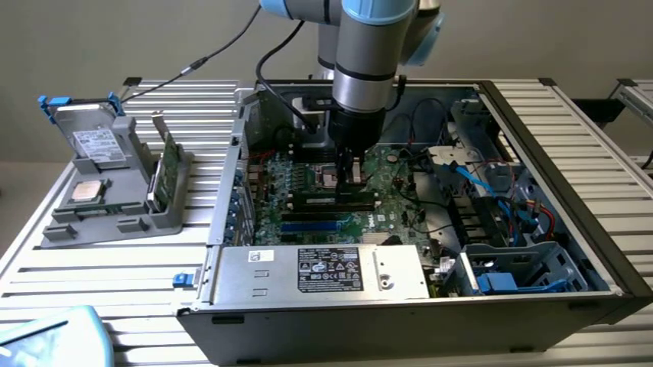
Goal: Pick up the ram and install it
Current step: 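Insert the ram into the slot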
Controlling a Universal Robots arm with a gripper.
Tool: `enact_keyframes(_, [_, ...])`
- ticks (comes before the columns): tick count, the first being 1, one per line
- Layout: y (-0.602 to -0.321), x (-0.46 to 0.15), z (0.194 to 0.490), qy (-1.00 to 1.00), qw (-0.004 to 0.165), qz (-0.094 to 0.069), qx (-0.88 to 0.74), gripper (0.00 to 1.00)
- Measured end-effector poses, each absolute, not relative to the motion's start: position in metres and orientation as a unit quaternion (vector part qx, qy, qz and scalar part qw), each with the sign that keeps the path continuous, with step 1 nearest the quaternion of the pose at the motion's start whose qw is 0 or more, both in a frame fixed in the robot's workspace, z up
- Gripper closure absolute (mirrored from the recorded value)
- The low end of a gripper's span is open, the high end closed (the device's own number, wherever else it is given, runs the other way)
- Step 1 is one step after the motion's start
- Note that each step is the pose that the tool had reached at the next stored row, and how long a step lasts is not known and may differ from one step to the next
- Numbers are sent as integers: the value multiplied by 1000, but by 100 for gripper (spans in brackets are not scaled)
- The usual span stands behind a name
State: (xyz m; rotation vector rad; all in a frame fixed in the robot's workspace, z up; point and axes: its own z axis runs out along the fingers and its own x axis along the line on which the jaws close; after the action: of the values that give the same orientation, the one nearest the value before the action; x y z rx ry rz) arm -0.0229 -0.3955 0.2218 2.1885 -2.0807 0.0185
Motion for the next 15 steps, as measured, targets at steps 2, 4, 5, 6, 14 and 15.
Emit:
enact_keyframes(2, [-396, -23, 221, -688, 61, 6, 723, 86])
enact_keyframes(4, [-396, -23, 221, -688, 61, 6, 723, 86])
enact_keyframes(5, [-395, -23, 221, -688, 61, 6, 723, 86])
enact_keyframes(6, [-396, -23, 221, -688, 61, 6, 723, 86])
enact_keyframes(14, [-396, -23, 219, -689, 63, 4, 722, 86])
enact_keyframes(15, [-395, -23, 219, -689, 63, 4, 722, 86])
